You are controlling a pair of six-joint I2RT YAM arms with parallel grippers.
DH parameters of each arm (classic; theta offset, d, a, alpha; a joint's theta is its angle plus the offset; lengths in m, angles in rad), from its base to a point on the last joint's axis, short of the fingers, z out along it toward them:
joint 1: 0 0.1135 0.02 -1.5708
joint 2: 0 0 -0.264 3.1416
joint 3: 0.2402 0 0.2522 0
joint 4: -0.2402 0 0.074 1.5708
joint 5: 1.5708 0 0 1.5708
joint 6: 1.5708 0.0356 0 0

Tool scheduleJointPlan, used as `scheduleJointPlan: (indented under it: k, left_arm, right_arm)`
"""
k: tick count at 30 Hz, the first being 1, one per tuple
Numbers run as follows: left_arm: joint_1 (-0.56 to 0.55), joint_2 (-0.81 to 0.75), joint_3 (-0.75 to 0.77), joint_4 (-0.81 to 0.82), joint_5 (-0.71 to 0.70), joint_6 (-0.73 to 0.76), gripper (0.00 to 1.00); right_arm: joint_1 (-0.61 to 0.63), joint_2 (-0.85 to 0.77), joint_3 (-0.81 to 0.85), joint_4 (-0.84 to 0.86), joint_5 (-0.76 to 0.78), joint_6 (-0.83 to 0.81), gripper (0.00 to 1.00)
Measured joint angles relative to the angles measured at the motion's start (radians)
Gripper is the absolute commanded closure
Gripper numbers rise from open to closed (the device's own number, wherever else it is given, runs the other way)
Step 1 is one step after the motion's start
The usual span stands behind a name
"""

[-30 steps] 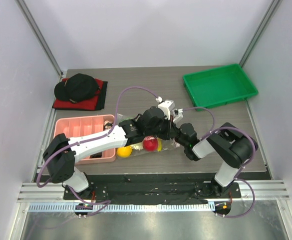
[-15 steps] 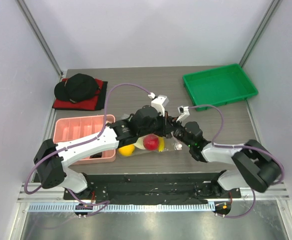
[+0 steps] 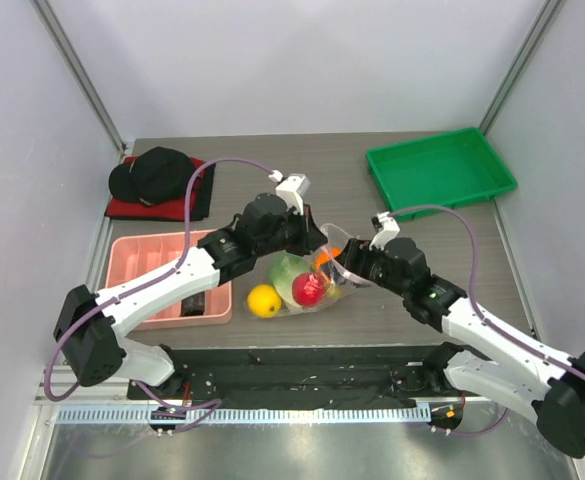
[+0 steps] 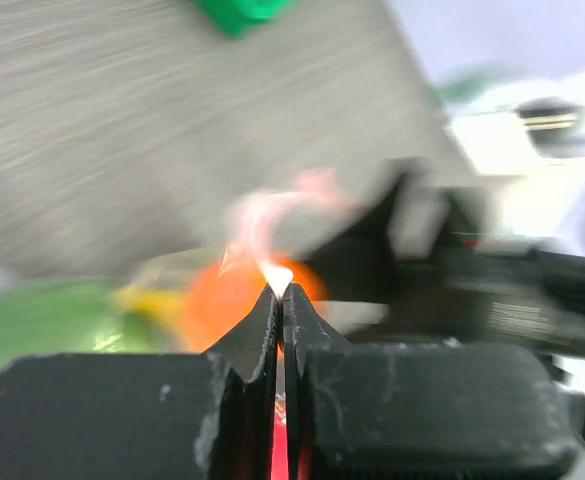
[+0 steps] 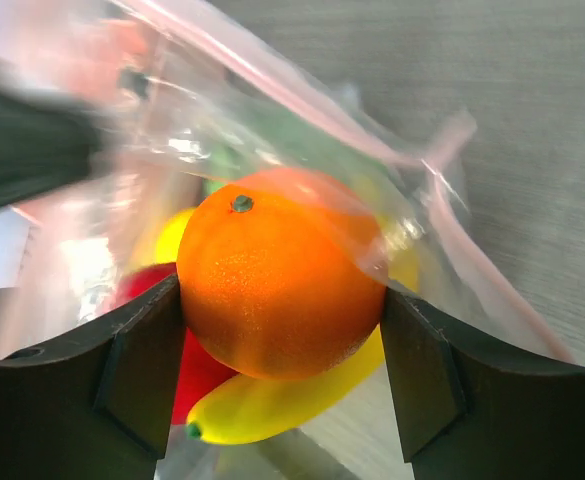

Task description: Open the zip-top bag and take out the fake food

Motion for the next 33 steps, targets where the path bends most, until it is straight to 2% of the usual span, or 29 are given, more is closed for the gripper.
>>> scheduleJointPlan:
  k: [5, 12, 23, 28, 33]
  left_arm:
    - [0.037, -0.039, -0.034, -0.023, -0.032, 0.014, 1.0]
    - [0.039, -0.117, -0.048, -0.003, 0.019, 0.009, 1.0]
    - [0.069, -0.14, -0.068, 0.011, 0.106, -0.011, 1.0]
    - [0.069, -0.14, -0.013, 0.011, 0.175, 0.013, 1.0]
    - [0.037, -0.135, 0.021, 0.01, 0.188, 0.035, 1.0]
  right_arm:
    - [0.0, -0.067, 0.144, -0.175, 0.02, -0.026, 0.74]
    - [0.01, -0.151, 0.217, -0.319, 0.101, -0.034, 0.77]
    - [0.01, -0.072, 0.323, -0.35, 0.057, -0.105, 0.76]
    - [0.012, 0.013, 0.481, -0.41, 0.15, -0.066, 0.76]
    - [0.021, 0.057, 0.492, -0.442, 0.241, 0.031, 0.78]
